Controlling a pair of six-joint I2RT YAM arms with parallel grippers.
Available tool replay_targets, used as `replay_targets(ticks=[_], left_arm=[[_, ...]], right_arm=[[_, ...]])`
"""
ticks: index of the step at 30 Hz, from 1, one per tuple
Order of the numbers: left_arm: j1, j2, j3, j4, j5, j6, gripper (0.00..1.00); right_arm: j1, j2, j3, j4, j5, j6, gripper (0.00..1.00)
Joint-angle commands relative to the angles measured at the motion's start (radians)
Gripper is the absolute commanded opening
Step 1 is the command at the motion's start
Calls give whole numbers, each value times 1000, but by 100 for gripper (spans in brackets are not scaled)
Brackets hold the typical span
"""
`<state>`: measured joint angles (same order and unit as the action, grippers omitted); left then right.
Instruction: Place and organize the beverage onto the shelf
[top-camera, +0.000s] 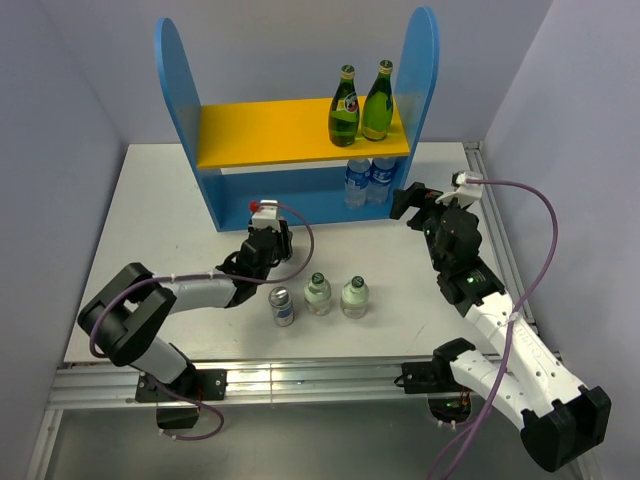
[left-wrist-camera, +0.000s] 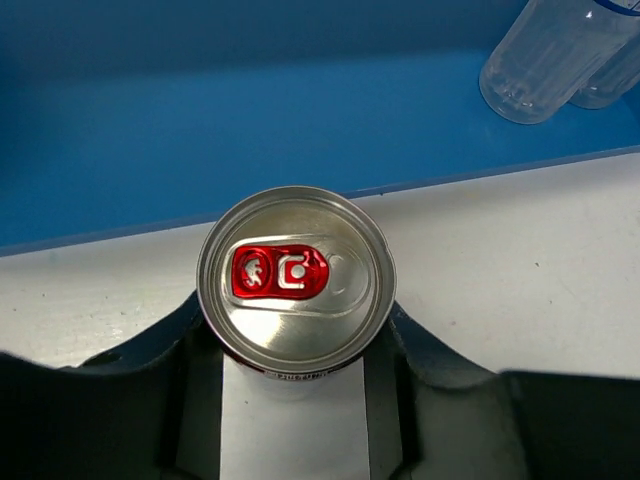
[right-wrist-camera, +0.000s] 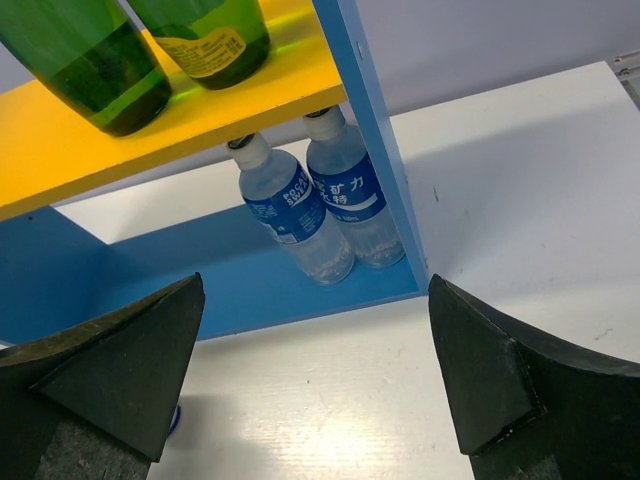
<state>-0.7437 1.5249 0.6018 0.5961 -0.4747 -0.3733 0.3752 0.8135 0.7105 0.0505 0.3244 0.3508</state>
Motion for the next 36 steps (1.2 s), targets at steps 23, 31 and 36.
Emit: replay_targets(ticks=[23, 31, 36], left_arm=[[113, -258, 871, -694, -87, 209, 0], [296, -3, 1151, -759, 21, 194, 0], [342, 83, 1234, -794, 31, 203, 0]], right_arm=[[4, -8, -43, 51, 8, 7, 100], [4, -33, -57, 49, 16, 4, 100], [4, -31, -62, 55, 16, 5, 100]])
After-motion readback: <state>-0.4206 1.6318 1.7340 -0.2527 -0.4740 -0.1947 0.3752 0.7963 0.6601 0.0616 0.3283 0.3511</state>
